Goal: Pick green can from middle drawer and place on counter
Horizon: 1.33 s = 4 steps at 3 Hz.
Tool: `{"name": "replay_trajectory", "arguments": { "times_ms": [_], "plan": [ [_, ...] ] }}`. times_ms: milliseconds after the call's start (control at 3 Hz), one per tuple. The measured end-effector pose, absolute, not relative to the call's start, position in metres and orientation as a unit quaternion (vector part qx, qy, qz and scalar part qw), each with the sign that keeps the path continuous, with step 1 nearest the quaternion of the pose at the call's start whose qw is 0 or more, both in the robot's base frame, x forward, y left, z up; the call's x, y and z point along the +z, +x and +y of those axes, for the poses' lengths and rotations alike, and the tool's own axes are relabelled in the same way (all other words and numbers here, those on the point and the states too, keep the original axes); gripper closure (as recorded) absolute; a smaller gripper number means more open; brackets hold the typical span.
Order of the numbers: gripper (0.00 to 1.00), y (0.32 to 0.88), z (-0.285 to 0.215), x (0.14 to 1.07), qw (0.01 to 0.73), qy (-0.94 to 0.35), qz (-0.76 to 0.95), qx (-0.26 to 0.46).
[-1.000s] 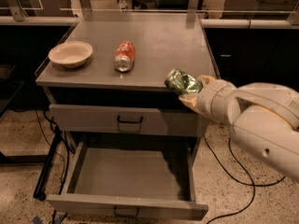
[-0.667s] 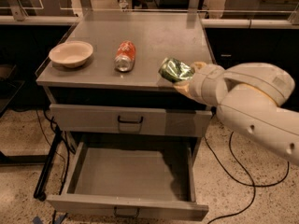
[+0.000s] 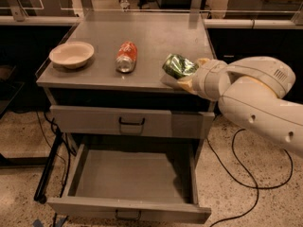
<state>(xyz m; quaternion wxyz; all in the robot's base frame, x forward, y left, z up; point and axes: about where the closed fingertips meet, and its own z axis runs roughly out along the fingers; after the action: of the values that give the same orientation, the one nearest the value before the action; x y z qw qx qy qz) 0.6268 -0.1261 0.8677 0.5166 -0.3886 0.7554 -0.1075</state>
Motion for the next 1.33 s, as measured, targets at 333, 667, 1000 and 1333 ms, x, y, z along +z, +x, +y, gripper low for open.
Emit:
{"name": "replay_trajectory", "arguments": {
  "times_ms": [333, 667, 1000, 1333],
  "plan": [
    [1.00, 0.660, -0.123, 0.871, 0.514, -0.389, 0.756, -0.109],
    [1.00, 0.689, -0.119, 0.874, 0.506, -0.401, 0.755, -0.112],
    [1.00, 0.708, -0.117, 0.868, 0.489, -0.415, 0.760, -0.106],
    [1.00, 0.721, -0.127, 0.858, 0.454, -0.433, 0.775, -0.080]
  ]
}}
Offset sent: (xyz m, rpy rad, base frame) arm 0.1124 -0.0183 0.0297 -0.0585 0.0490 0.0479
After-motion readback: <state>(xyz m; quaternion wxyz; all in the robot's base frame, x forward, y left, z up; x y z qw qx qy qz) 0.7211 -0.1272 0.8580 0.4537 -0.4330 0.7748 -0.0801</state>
